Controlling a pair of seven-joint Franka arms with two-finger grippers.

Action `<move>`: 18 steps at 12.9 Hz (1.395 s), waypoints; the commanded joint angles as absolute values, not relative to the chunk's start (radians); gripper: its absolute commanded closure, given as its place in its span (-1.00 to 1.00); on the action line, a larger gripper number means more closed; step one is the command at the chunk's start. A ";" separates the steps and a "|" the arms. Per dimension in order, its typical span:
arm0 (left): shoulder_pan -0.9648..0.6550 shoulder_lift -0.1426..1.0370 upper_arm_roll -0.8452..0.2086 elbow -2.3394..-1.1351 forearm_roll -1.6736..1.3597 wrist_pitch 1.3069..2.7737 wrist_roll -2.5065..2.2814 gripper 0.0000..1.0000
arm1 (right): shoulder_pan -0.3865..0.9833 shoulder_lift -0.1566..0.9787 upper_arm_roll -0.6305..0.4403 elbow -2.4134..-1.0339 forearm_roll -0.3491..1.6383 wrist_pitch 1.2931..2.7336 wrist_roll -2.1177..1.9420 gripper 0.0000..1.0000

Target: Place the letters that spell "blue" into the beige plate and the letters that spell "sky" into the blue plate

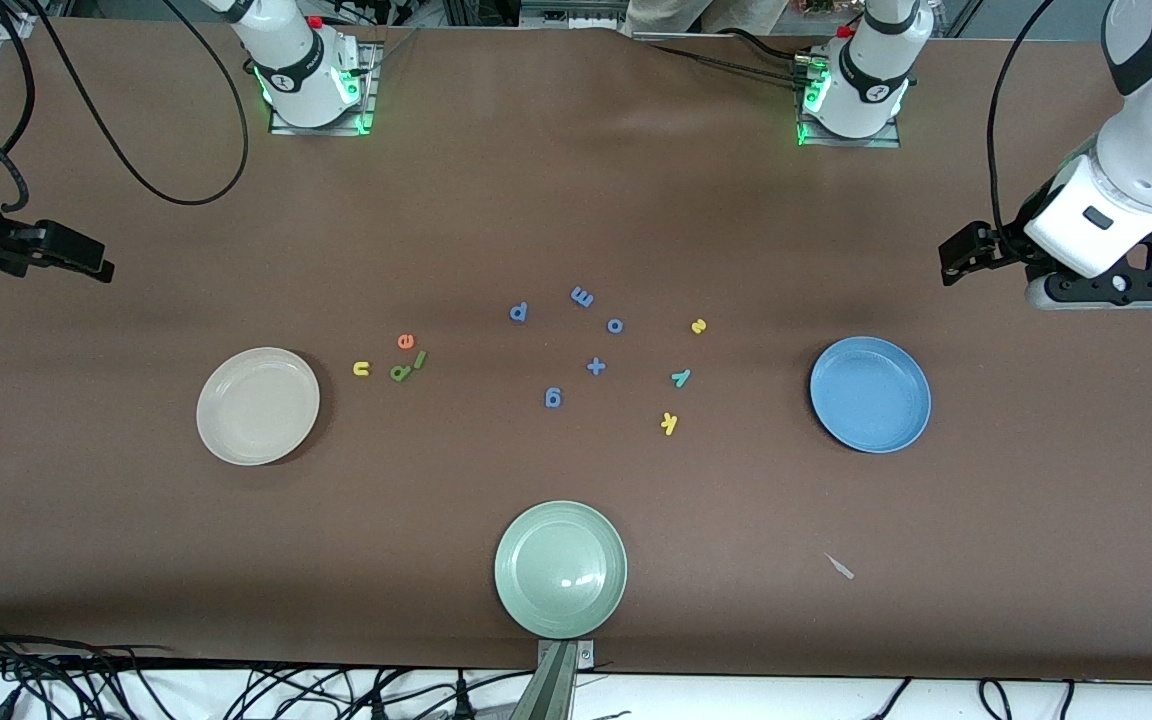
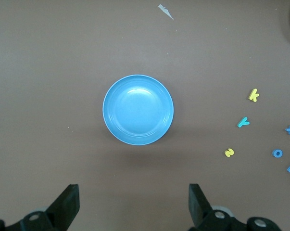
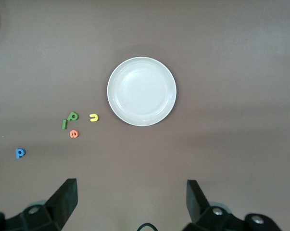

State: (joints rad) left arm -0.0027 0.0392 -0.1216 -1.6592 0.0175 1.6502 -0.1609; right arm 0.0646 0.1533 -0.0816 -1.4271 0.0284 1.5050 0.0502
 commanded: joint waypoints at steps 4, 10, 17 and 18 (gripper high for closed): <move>0.006 0.034 -0.127 -1.663 0.002 1.646 -0.137 -1.00 | 0.057 0.161 -0.080 -1.405 0.038 1.488 0.037 -1.00; 0.006 0.035 -0.127 -1.663 0.000 1.646 -0.137 -1.00 | 0.060 0.179 -0.077 -1.404 0.038 1.489 0.034 -1.00; 0.006 0.040 -0.127 -1.660 0.002 1.647 -0.137 -1.00 | 0.095 0.264 -0.072 -1.402 0.043 1.468 0.026 -1.00; 0.006 0.040 -0.127 -1.661 0.002 1.649 -0.137 -1.00 | 0.094 0.267 -0.074 -1.405 0.048 1.468 0.026 -1.00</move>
